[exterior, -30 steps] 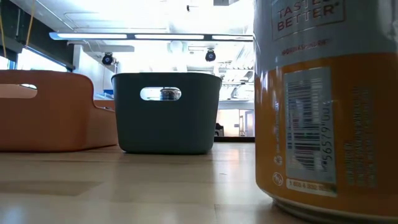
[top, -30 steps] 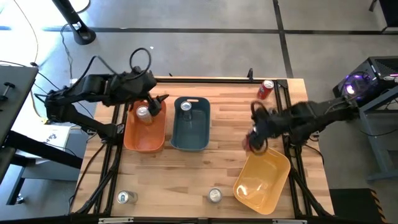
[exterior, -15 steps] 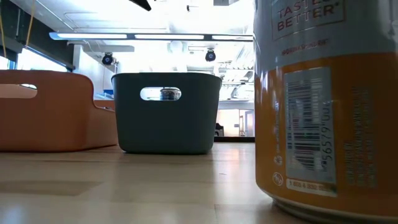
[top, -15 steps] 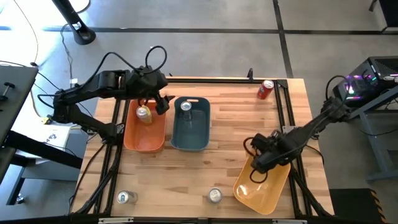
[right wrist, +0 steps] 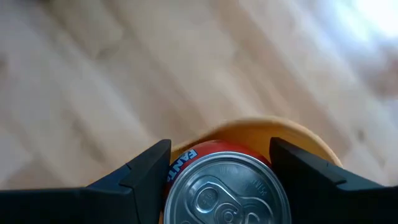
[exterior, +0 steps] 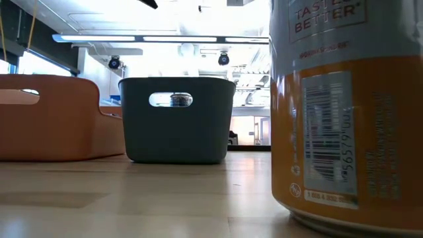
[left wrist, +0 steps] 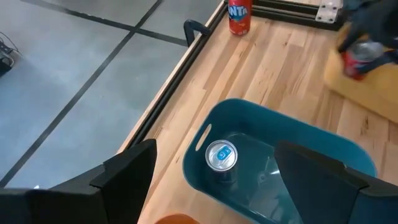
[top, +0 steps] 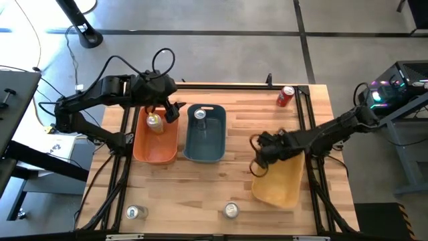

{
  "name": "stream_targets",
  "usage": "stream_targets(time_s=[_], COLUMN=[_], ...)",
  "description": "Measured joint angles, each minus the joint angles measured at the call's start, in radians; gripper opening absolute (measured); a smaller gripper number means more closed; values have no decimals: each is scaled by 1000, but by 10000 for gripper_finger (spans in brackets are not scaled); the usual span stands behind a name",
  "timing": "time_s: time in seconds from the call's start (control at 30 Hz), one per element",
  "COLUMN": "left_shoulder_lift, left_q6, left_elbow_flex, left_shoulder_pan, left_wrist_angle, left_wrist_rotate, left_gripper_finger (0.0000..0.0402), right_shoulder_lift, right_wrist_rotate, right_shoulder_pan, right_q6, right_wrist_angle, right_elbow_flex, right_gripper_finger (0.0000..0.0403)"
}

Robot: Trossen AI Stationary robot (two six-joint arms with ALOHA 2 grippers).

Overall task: Sort soda cans
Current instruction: Put the left red soda can into the yellow bin

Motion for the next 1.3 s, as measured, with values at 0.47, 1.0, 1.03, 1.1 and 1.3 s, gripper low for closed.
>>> stream_targets(time_s=[0.47, 1.0, 1.03, 1.1, 1.3], left_shoulder_lift=[-25, -27, -27, -27, -27], left_q6=[-24, -25, -25, -26, -42], left_elbow_flex=[0, 0, 0, 0, 0], left_shoulder_pan=[-1, -1, -1, -1, -1], left_wrist_angle=[0, 1, 1, 1, 1], left_wrist_rotate=[3, 2, 2, 1, 0], left_gripper_finger=[321, 321, 321, 321, 321], right_shoulder_lift=[2, 8, 10, 13, 14], right_wrist_rotate=[44, -150, -151, -163, -186], right_shoulder_pan=[-437, -581, -580, -580, -578], right_q6=[-498, -517, -516, -514, -522], right_wrist_angle=[428, 383, 384, 384, 382], right_elbow_flex=[-20, -20, -20, -20, -20], right_gripper_finger=[236, 236, 236, 236, 284])
